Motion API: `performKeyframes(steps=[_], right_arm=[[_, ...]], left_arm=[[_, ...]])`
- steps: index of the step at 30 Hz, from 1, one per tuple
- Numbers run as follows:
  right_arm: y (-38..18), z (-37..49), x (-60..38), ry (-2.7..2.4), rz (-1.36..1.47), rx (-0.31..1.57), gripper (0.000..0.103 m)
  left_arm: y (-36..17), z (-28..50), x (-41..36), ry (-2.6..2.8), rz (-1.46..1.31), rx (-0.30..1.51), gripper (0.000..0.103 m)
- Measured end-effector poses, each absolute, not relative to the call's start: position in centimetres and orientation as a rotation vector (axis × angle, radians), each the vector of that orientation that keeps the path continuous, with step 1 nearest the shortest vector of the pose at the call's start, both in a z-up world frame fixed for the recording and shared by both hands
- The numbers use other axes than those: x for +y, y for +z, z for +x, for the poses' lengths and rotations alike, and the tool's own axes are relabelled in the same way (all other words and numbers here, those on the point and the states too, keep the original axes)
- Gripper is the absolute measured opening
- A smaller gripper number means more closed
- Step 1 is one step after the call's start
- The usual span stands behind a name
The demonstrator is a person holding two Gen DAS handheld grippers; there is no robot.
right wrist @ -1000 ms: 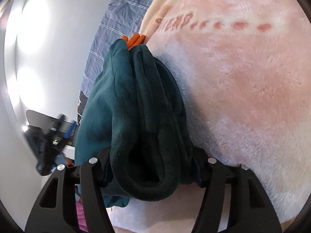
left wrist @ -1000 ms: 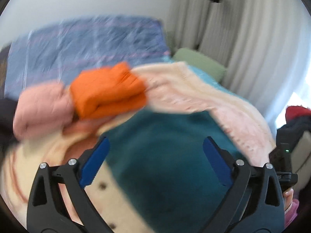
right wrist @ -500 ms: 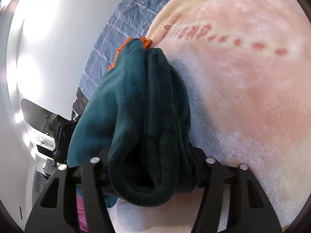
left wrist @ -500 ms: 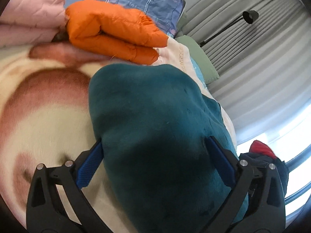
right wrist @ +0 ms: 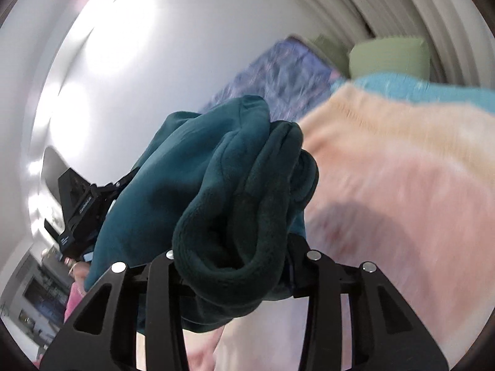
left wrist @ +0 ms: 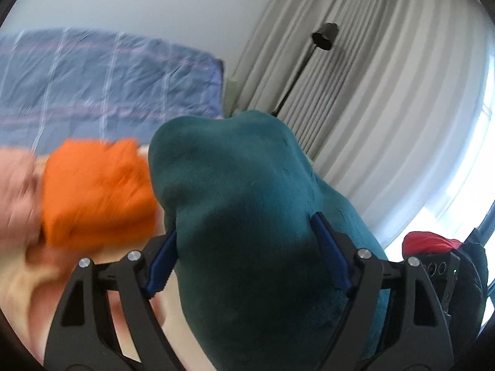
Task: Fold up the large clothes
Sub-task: 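Lower the folded sweatshirt onto the blanket and withdraw both grippers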
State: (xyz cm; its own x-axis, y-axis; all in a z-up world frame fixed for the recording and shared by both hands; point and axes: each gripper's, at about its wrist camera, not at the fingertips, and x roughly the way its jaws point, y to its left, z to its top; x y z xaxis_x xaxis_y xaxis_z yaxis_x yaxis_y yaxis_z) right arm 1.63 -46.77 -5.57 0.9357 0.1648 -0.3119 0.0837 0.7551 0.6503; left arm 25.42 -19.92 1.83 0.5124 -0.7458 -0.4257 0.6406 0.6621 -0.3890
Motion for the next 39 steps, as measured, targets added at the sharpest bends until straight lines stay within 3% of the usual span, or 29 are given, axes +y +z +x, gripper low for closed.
performKeyframes(steps=[9,13,16,18,20,22,24,29,33,39], right_arm=[[-8.8,10.2,-60.2,-0.134,0.792,0.360,0.040],[-15.9,15.3,-64.5,-0.226,0.833,0.452,0.040],[-22.0,16.4,-65.7,-0.298,0.927,0.571,0.040],[-21.6,15.8,-65.8,-0.331,0.901,0.573,0.040],[-21.3,15.0,-65.2,-0.341,0.881,0.570,0.041],[-21.5,14.7,-65.2,-0.342,0.877,0.577,0.045],[-21.7,14.1,-64.9,-0.351,0.878,0.573,0.058],[-19.8,12.3,-63.8,-0.414,0.824,0.551,0.068],[-15.7,7.1,-60.2,-0.421,0.701,0.493,0.070],[-8.7,-1.8,-51.4,-0.472,0.461,0.396,0.094]], left_arm=[[3.1,34.8,-38.1,-0.844,-0.051,0.594,0.081],[-0.6,39.4,-43.6,-0.738,0.033,0.608,0.081],[-6.3,40.6,-46.1,-0.691,0.188,0.663,0.077],[-10.4,39.6,-46.7,-0.738,0.286,0.709,0.077],[-12.1,38.3,-46.0,-0.782,0.269,0.653,0.090],[-12.8,39.1,-44.8,-0.811,0.152,0.726,0.091],[-13.1,39.5,-44.3,-0.790,0.110,0.779,0.091],[-11.0,36.5,-43.0,-0.722,0.198,0.712,0.090],[-8.6,31.8,-41.1,-0.746,0.267,0.643,0.100],[-5.8,22.4,-36.9,-0.749,0.347,0.493,0.101]])
